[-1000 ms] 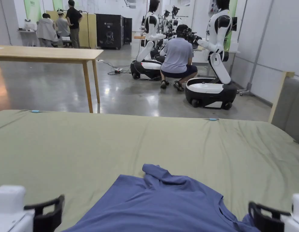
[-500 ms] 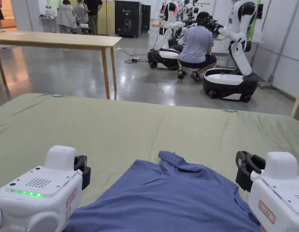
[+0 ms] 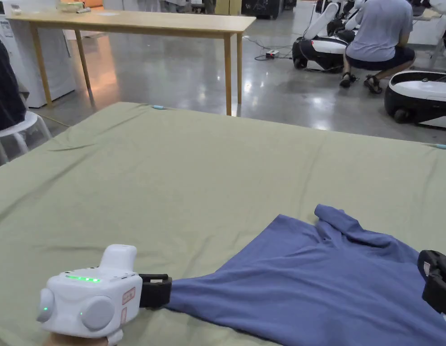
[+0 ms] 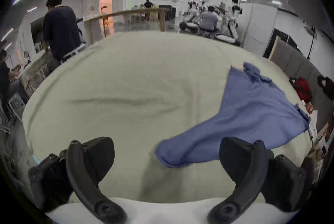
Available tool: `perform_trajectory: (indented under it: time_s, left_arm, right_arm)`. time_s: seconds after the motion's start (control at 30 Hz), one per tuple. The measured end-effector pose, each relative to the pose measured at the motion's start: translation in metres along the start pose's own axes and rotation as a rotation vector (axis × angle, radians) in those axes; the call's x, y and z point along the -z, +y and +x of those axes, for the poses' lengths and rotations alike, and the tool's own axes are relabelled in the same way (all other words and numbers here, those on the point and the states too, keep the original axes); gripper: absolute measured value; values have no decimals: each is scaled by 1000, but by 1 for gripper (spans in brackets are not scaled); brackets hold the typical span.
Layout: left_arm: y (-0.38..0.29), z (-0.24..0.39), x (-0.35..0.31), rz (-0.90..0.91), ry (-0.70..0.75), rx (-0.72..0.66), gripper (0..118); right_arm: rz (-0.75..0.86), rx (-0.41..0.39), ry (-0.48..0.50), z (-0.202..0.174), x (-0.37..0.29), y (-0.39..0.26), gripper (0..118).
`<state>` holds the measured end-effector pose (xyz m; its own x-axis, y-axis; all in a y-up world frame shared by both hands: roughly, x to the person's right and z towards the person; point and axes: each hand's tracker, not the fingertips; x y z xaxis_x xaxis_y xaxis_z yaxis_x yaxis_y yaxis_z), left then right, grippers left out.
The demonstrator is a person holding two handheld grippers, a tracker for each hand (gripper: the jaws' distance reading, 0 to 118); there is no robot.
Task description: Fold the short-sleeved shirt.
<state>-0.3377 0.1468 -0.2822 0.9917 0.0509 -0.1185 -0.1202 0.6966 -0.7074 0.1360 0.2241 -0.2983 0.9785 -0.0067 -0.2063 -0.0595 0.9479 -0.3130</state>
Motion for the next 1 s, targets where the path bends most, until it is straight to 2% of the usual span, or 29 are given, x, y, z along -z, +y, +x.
perform_trajectory:
  time_s: [0.07, 0.1, 0.17, 0.23, 0.27, 0.33, 0.5, 0.57, 0.6, 0.63, 0.67, 0.7, 0.77, 0.87, 1.0]
  left_arm:
    - [-3, 1, 27, -54, -13, -14, 111]
    - [-3, 3, 34, -67, -7, -28, 99]
    - [-4, 1, 57, -100, -26, -24, 66]
    - [-5, 5, 65, -111, -23, -18, 58]
    - [-4, 5, 64, -93, -19, -8, 49]
    - [0, 2, 56, -58, -50, -21, 5]
    - [9, 22, 19, 36, -83, 26, 4]
    - [13, 26, 10, 65, -100, 30, 4]
    - [15, 28, 7, 69, -108, 29, 4]
    - [16, 30, 6, 76, -110, 28, 4]
    - [17, 30, 7, 78, -110, 28, 4]
    - [18, 31, 7, 80, -110, 25, 4]
    - [20, 33, 9, 80, -110, 23, 4]
    - [24, 43, 9, 67, -106, 27, 4]
    - [25, 47, 16, 48, -80, 35, 5]
  right_arm:
    - [-18, -8, -5, -1, 5, -4, 7]
    - [-26, -10, -8, 0, 7, -5, 7]
    - [-46, -14, -16, 3, 12, -8, 7]
    - [-64, -15, -27, 9, 17, -10, 7]
    - [-73, -12, -31, 12, 20, -10, 7]
    - [-92, 1, -38, 21, 30, -10, 7]
    - [-180, 6, -61, 51, 78, 1, 7]
    - [-230, -21, -74, 69, 114, 7, 7]
    - [-287, -46, -90, 76, 136, 10, 15]
    - [-344, -57, -95, 86, 162, 13, 38]
    - [-389, -63, -85, 94, 183, 14, 73]
    - [-444, -68, -58, 103, 208, 14, 116]
    - [-551, -111, -70, 114, 256, 7, 118]
    - [-562, -192, -71, 118, 302, -1, 113]
    - [-621, -225, -15, 111, 338, -18, 113]
